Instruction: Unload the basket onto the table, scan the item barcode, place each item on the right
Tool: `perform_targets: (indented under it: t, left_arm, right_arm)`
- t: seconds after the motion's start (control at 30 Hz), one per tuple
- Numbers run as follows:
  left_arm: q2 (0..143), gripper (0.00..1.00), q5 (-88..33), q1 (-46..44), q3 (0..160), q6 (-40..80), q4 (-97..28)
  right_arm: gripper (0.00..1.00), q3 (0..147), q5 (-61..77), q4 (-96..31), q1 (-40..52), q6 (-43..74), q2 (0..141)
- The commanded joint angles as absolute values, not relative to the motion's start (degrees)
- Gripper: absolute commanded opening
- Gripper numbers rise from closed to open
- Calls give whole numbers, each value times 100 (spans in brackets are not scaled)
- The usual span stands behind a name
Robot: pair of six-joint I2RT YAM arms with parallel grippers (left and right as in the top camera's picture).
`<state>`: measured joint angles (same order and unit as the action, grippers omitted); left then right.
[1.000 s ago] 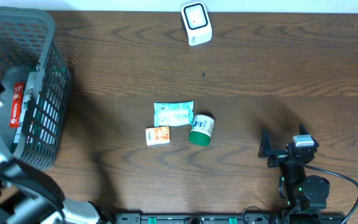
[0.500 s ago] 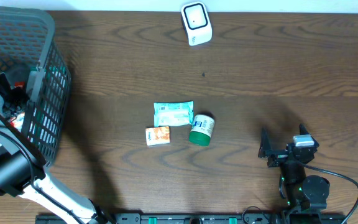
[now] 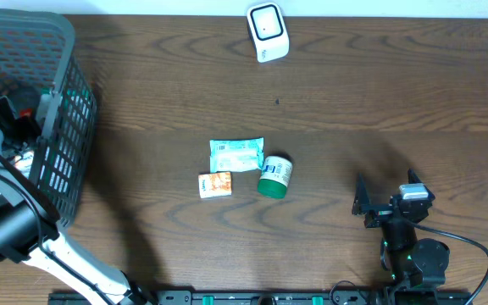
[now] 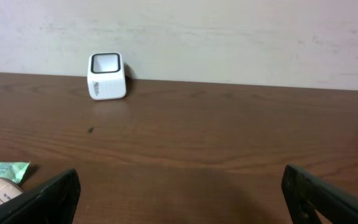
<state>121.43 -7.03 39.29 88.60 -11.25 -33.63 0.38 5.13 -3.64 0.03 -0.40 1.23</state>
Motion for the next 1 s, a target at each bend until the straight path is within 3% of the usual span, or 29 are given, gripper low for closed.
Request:
perform_targets:
  t: [0.0,0.33,0.37,0.4,0.43,0.47,0.6,0.67,0.77,0.9,0.97]
  left_arm:
    - [13069,59,316,3916,8571,-784,-3398]
    - [13041,59,-587,4359,8615,-311,-3312]
    - [13019,52,-631,4397,8639,-259,-3312]
    - [12973,37,-760,4451,8683,-244,-3319]
    - [12890,15,-1004,4530,8731,-244,-3312]
    - [12833,12,-1107,4571,8735,-246,-3308]
    - [12748,12,-1111,4707,8735,-244,-3308]
    - [12752,25,-1109,4759,8733,-246,-3336]
    - [12757,26,-1103,4794,8696,-246,-3376]
    - [12816,19,-1031,4794,8543,-246,-3354]
    - [12862,8,-1035,4786,8464,-235,-3354]
  right_arm:
    - [99,32,497,-388,-27,38,113]
    - [99,32,497,-390,-27,38,113]
    - [99,32,497,-388,-27,38,113]
    - [99,32,497,-388,-27,38,113]
    - [99,32,497,-388,-27,38,113]
    - [99,32,497,-388,-27,38,113]
    - [99,32,497,-390,-27,38,113]
    - [99,32,497,-390,-27,38,113]
    - [99,32,497,-388,-27,38,113]
    - [99,32,497,-388,-27,38,113]
    - [99,32,497,-388,-27,38,113]
